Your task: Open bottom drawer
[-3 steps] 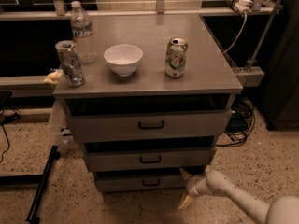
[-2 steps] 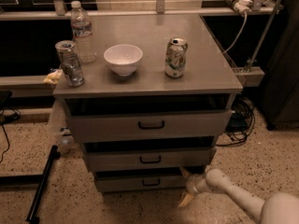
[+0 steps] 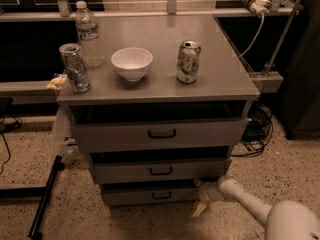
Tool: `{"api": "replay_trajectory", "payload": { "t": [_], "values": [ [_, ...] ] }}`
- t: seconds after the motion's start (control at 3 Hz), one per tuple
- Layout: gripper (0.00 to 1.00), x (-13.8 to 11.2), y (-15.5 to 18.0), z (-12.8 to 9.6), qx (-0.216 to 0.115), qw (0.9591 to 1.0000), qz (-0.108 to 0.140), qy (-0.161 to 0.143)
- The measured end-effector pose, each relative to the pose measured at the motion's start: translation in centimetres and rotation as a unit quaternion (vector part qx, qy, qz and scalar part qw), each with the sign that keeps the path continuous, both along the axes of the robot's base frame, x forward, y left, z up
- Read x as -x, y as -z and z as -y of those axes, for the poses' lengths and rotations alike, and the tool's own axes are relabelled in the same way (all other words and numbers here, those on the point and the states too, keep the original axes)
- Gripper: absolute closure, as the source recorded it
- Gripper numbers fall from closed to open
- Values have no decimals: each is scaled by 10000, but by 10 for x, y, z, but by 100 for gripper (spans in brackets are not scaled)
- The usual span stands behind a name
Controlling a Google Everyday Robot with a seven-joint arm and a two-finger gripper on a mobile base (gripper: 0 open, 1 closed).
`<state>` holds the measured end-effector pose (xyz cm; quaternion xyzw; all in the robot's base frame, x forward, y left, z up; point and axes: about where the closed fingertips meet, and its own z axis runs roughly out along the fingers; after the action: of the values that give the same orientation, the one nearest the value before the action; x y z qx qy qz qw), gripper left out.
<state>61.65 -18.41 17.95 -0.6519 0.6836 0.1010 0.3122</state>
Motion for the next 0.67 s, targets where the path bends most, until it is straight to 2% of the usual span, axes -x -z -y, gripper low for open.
{"api": "replay_trajectory", "payload": {
  "t": [0.67],
  "values": [
    [0, 7, 16, -7, 153, 9988, -445, -124]
  ]
}}
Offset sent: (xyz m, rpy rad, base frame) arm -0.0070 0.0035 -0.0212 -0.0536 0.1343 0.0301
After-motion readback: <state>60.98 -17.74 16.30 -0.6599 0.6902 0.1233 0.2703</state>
